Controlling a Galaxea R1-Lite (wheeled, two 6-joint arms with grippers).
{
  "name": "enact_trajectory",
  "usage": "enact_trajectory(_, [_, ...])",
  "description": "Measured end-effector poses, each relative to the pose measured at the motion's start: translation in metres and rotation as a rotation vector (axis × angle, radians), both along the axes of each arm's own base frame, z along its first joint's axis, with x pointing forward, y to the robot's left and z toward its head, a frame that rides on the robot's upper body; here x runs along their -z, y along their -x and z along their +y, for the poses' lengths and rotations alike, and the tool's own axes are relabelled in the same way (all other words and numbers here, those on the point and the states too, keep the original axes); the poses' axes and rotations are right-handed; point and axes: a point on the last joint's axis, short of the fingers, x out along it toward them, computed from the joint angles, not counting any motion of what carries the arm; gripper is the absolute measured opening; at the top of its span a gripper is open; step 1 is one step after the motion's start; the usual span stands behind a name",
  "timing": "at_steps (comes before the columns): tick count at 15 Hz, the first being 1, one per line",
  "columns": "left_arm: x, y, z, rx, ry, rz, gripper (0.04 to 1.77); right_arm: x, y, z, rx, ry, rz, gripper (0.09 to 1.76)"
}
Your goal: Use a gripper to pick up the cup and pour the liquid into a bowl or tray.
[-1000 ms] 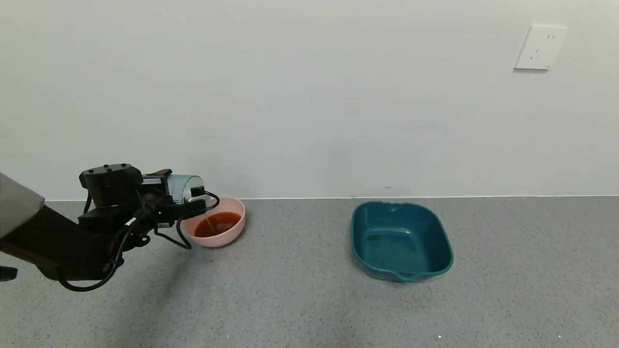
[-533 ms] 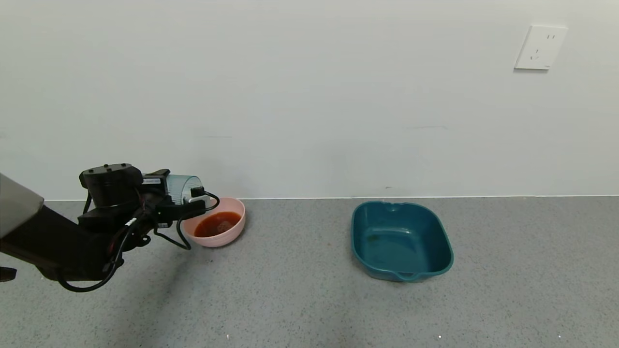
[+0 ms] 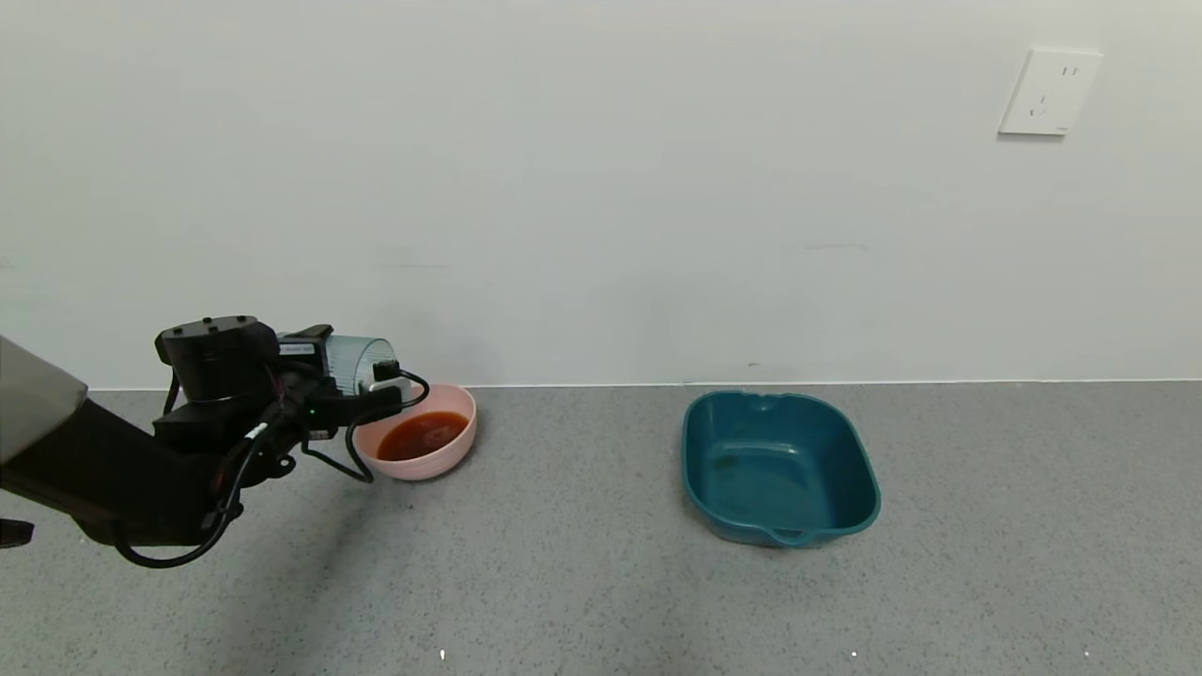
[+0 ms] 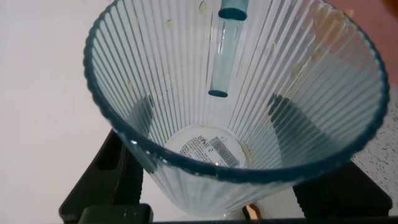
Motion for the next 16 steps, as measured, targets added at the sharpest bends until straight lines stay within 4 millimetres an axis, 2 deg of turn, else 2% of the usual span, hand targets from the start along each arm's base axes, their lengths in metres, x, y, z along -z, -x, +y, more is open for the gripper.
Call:
enact_trajectory(10, [0.000,0.000,0.001,-0.005,0.006,-0.009,1.31,0.000,0.000,0.000,0.000,0.000,0.000,1.71])
enact_trajectory(16, [0.005,0.007,0.016,-0.043,0.034,-0.028,1.31,0.000,0.000,0.000,0.000,0.000,0.000,1.71])
